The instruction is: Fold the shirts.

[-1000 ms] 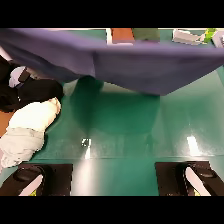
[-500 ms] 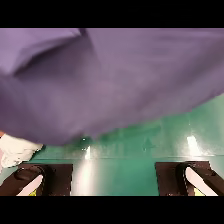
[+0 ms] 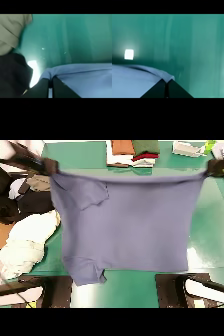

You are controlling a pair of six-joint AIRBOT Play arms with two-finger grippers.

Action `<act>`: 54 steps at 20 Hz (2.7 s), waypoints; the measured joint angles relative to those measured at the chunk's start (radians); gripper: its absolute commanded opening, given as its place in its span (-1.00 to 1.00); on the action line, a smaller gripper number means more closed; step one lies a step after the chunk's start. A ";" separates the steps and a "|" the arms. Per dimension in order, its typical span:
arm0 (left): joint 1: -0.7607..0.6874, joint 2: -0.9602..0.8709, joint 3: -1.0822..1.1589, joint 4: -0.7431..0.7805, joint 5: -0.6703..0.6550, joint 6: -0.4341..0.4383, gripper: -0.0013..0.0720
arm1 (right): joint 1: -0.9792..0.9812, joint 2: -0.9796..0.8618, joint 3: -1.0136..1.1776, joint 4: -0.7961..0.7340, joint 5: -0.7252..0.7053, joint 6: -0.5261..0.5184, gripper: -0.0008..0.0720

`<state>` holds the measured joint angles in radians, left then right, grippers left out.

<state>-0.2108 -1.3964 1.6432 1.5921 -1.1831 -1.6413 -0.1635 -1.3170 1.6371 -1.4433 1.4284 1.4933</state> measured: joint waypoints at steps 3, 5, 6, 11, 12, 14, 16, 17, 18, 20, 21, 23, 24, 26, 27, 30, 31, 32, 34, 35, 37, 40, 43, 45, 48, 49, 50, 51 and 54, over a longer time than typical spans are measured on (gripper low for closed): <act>0.000 -0.134 -0.025 -0.002 0.097 0.006 -0.89 | 0.007 -0.155 -0.037 0.006 -0.056 -0.001 -0.93; 0.000 -0.191 -0.033 -0.006 0.154 0.017 -0.89 | 0.010 -0.249 -0.006 0.020 -0.079 -0.002 -0.94; 0.003 -0.207 -0.033 -0.012 0.174 0.024 -0.89 | 0.011 -0.280 0.019 0.031 -0.084 -0.003 -0.93; 0.056 -0.237 -0.017 -0.060 0.076 0.090 -0.89 | 0.009 -0.333 0.099 0.053 -0.048 -0.027 -0.93; 0.067 -0.238 -0.022 -0.079 0.026 0.110 -0.89 | 0.006 -0.320 0.083 0.053 -0.043 -0.031 -0.94; 0.080 -0.241 -0.048 -0.115 -0.036 0.143 -0.89 | 0.003 -0.286 0.021 0.053 -0.040 -0.037 -0.93; 0.087 -0.242 -0.090 -0.149 -0.061 0.161 -0.89 | 0.003 -0.245 -0.066 0.053 -0.056 -0.040 -0.93; 0.090 -0.243 -0.116 -0.162 -0.067 0.166 -0.89 | 0.002 -0.228 -0.113 0.053 -0.068 -0.041 -0.93; 0.092 -0.243 -0.141 -0.170 -0.070 0.170 -0.89 | 0.002 -0.210 -0.164 0.053 -0.079 -0.042 -0.93; 0.093 -0.243 -0.190 -0.184 -0.069 0.176 -0.89 | 0.001 -0.180 -0.256 0.053 -0.109 -0.042 -0.93; 0.094 -0.243 -0.208 -0.188 -0.068 0.177 -0.89 | 0.001 -0.169 -0.297 0.053 -0.123 -0.043 -0.92; 0.094 -0.243 -0.232 -0.196 -0.071 0.176 -0.79 | 0.001 -0.153 -0.367 0.056 -0.151 -0.043 -0.76; 0.094 -0.243 -0.239 -0.198 -0.072 0.169 -0.05 | 0.001 -0.149 -0.391 0.061 -0.163 -0.043 -0.23; 0.095 -0.239 -0.244 -0.196 -0.090 0.143 0.19 | 0.001 -0.142 -0.418 0.079 -0.171 -0.044 0.02; 0.095 -0.228 -0.245 -0.193 -0.099 0.132 0.19 | 0.001 -0.136 -0.421 0.087 -0.171 -0.043 0.02; 0.095 -0.154 -0.251 -0.170 -0.131 0.098 0.19 | -0.008 -0.085 -0.419 0.098 -0.154 -0.045 0.02; 0.095 -0.112 -0.266 -0.160 -0.140 0.087 0.19 | -0.019 -0.052 -0.431 0.100 -0.142 -0.045 0.03; 0.095 -0.066 -0.291 -0.156 -0.147 0.077 0.19 | -0.032 -0.018 -0.452 0.101 -0.127 -0.045 0.04; 0.095 0.044 -0.376 -0.147 -0.153 0.056 0.19 | -0.069 0.061 -0.523 0.088 -0.092 -0.045 0.48; 0.095 0.105 -0.434 -0.142 -0.153 0.045 0.19 | -0.090 0.103 -0.573 0.071 -0.077 -0.045 0.49; 0.095 0.224 -0.560 -0.142 -0.143 0.018 0.19 | -0.132 0.181 -0.684 0.043 -0.041 -0.045 0.47; 0.095 0.375 -0.725 -0.142 -0.125 -0.022 0.19 | -0.173 0.286 -0.855 0.021 -0.006 -0.040 0.40; 0.095 0.465 -0.827 -0.149 -0.118 -0.045 0.19 | -0.190 0.360 -1.001 0.011 0.005 -0.029 0.39; 0.095 0.492 -0.858 -0.152 -0.114 -0.051 0.19 | -0.194 0.382 -1.072 0.013 0.005 -0.023 0.31; 0.095 0.510 -0.879 -0.154 -0.102 -0.056 0.19 | -0.195 0.397 -1.136 0.047 -0.019 -0.019 0.25; 0.095 0.513 -0.882 -0.156 -0.094 -0.057 0.19 | -0.190 0.400 -1.148 0.055 -0.031 -0.016 0.20; 0.095 0.516 -0.885 -0.156 -0.095 -0.058 0.19 | -0.181 0.402 -1.155 0.061 -0.034 -0.013 0.08; 0.095 0.517 -0.887 -0.157 -0.090 -0.059 0.19 | -0.167 0.404 -1.161 0.066 -0.039 -0.010 -0.18; 0.095 0.520 -0.890 -0.157 -0.095 -0.060 0.19 | -0.109 0.406 -1.170 0.077 -0.078 -0.002 -0.92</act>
<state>-0.1158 -0.8761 0.7528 1.4349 -1.2778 -1.7008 -0.2726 -0.9115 0.4671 -1.3659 1.3502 1.4910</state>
